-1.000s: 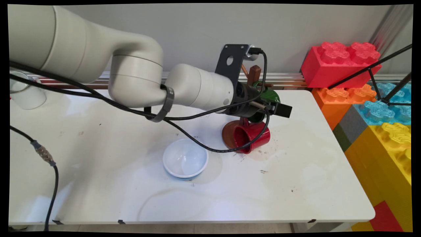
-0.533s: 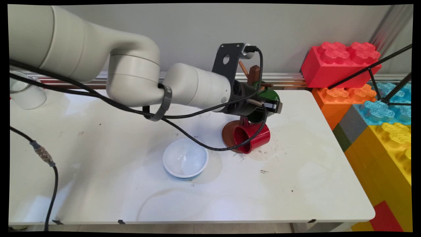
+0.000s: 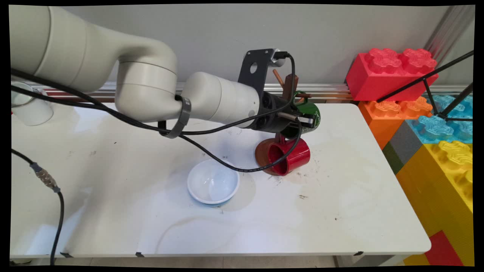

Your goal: Place the picked object on the table

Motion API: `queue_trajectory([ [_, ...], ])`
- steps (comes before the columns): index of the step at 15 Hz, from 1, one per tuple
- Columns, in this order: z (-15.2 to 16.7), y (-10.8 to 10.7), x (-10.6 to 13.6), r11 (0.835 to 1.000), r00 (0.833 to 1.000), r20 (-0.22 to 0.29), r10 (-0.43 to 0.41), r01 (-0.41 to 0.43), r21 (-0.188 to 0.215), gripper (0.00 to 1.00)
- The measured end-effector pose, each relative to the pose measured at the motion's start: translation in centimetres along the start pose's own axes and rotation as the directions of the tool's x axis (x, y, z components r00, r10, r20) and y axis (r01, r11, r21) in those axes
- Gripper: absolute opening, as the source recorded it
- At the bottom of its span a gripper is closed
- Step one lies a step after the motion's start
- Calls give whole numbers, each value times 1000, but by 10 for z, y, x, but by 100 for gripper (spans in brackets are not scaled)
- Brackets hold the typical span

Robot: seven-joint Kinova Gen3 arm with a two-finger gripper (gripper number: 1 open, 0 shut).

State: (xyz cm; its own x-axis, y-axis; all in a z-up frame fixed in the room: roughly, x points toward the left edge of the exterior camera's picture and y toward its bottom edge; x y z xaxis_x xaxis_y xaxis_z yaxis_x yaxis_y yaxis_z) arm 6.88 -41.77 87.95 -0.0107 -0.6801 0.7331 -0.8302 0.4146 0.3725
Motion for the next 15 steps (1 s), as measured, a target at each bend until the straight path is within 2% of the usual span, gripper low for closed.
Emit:
queue_trajectory([
  [4, -3, -2, -1, 1000, 1000, -1, -14, 14, -3, 0],
  [8, -5, 0, 0, 999, 999, -7, -32, 32, -31, 0],
  [15, -8, 17, 1, 991, 997, -13, -72, 70, -118, 0],
])
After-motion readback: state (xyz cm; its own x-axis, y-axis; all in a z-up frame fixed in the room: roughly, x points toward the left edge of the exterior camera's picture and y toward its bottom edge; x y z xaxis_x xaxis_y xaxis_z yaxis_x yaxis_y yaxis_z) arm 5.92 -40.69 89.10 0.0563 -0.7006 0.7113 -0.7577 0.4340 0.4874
